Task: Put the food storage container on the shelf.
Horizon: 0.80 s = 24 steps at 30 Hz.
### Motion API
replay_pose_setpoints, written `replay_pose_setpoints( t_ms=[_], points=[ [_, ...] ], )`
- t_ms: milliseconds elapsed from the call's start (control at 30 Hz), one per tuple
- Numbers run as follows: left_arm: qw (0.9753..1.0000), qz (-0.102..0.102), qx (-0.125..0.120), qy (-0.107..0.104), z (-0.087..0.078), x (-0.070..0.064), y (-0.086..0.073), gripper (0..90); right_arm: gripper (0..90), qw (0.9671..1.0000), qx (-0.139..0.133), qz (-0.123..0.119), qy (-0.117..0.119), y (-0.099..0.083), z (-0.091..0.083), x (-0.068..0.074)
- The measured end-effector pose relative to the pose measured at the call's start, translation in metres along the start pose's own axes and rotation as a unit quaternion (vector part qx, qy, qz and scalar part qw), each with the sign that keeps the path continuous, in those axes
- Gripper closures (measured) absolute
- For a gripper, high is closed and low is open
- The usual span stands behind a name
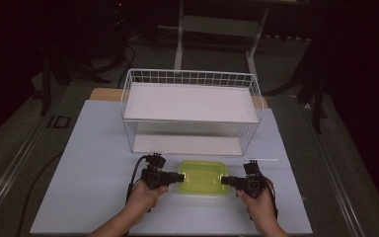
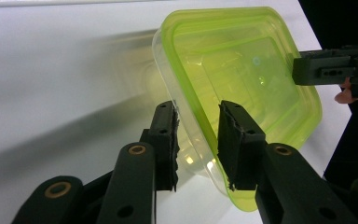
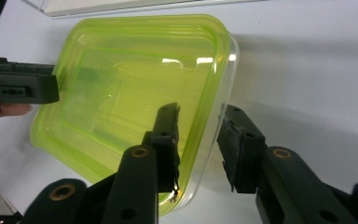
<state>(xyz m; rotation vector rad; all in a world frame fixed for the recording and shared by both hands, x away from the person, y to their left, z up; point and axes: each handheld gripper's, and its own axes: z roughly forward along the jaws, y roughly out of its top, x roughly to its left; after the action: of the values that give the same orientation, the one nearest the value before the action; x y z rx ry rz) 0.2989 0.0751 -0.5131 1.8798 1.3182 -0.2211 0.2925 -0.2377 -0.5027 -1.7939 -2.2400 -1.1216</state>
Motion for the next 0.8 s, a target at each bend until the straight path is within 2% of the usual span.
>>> replay_pose_setpoints(
  t_ms=[100, 167, 367, 533, 667, 800],
  points=[
    [1.0000, 0.001, 0.000, 0.006, 0.000, -0.003, 0.000, 70.9, 73.1, 0.9999, -0.001, 0.008, 0.006, 0.000, -0.002, -0.003],
    [0.9999, 0.003, 0.000, 0.016, 0.000, -0.006, 0.000, 71.4, 73.3, 1.0000, -0.002, 0.005, 0.004, -0.002, -0.003, -0.002],
    [0.9996, 0.003, -0.003, 0.030, 0.000, -0.010, -0.002, 72.3, 73.7, 1.0000, -0.005, 0.003, -0.001, -0.004, -0.004, 0.001],
    [0.9995, -0.006, 0.000, 0.030, 0.000, -0.012, -0.003, 73.8, 74.7, 1.0000, -0.005, 0.006, -0.001, -0.005, -0.006, 0.002],
    [0.9993, -0.001, -0.004, 0.036, 0.000, -0.014, -0.004, 73.9, 74.7, 0.9998, -0.016, 0.002, -0.008, -0.007, -0.006, 0.004],
    [0.9992, -0.009, -0.010, 0.036, -0.001, -0.015, -0.006, 74.3, 75.1, 0.9997, -0.020, 0.003, -0.011, -0.008, -0.006, 0.005]
  ],
)
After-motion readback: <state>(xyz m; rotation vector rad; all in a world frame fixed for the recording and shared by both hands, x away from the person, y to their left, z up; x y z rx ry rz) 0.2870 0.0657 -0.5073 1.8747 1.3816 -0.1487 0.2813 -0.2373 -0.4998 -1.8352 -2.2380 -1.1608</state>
